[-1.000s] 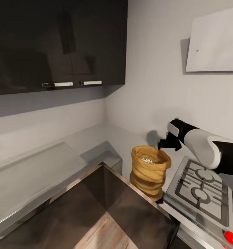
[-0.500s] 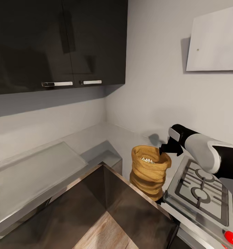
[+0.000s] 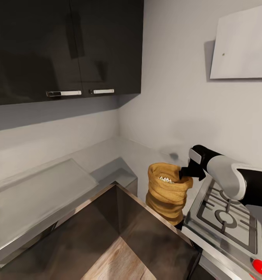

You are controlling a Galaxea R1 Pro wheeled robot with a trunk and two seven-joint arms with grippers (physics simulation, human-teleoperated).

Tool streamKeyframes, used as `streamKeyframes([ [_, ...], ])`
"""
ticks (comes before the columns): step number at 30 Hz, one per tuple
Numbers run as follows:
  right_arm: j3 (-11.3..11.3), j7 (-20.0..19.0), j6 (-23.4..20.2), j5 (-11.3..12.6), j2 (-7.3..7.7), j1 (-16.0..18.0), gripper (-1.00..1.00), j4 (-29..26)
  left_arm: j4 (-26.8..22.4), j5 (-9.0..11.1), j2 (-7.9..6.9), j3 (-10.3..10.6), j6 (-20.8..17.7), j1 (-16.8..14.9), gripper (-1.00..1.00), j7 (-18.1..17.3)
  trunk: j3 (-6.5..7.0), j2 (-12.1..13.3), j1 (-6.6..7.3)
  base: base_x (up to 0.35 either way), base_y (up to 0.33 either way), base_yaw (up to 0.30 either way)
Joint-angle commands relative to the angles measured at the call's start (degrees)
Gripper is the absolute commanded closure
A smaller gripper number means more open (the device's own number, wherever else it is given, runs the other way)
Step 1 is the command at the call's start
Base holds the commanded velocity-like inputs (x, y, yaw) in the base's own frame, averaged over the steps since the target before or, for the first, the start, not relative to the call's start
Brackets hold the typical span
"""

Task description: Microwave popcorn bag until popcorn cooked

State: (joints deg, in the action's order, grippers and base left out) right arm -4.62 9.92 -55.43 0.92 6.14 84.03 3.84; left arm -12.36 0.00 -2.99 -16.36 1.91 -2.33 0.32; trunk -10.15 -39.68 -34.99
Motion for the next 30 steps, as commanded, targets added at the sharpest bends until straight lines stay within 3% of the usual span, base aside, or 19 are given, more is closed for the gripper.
streamKeyframes([
  [1,-0.47,0.54,0.05,0.10,0.01,-0.15,-1.00,0.12,0.05,0.00,0.00,-0.08,0.20,-0.05,-1.00,0.03,-0.12,-0.08,-0.01,0.000,0.000,0.000],
  [25,-0.53,0.46,-0.21,0.13,0.01,-1.24,-1.00,0.12,0.05,0.00,0.00,-0.08,0.20,-0.05,-1.00,0.03,-0.35,-0.08,-0.01,0.000,0.000,0.000],
  [26,-0.55,0.46,-0.21,0.13,0.01,-1.24,1.00,0.12,0.05,0.00,0.00,-0.08,0.21,-0.05,-1.00,0.03,-0.35,-0.08,-0.01,0.000,0.000,0.000],
  [30,-0.56,0.46,-0.21,0.13,0.01,-1.24,1.00,0.12,0.05,0.00,0.00,-0.08,0.20,-0.05,-1.00,0.03,-0.35,-0.08,-0.01,0.000,0.000,0.000],
])
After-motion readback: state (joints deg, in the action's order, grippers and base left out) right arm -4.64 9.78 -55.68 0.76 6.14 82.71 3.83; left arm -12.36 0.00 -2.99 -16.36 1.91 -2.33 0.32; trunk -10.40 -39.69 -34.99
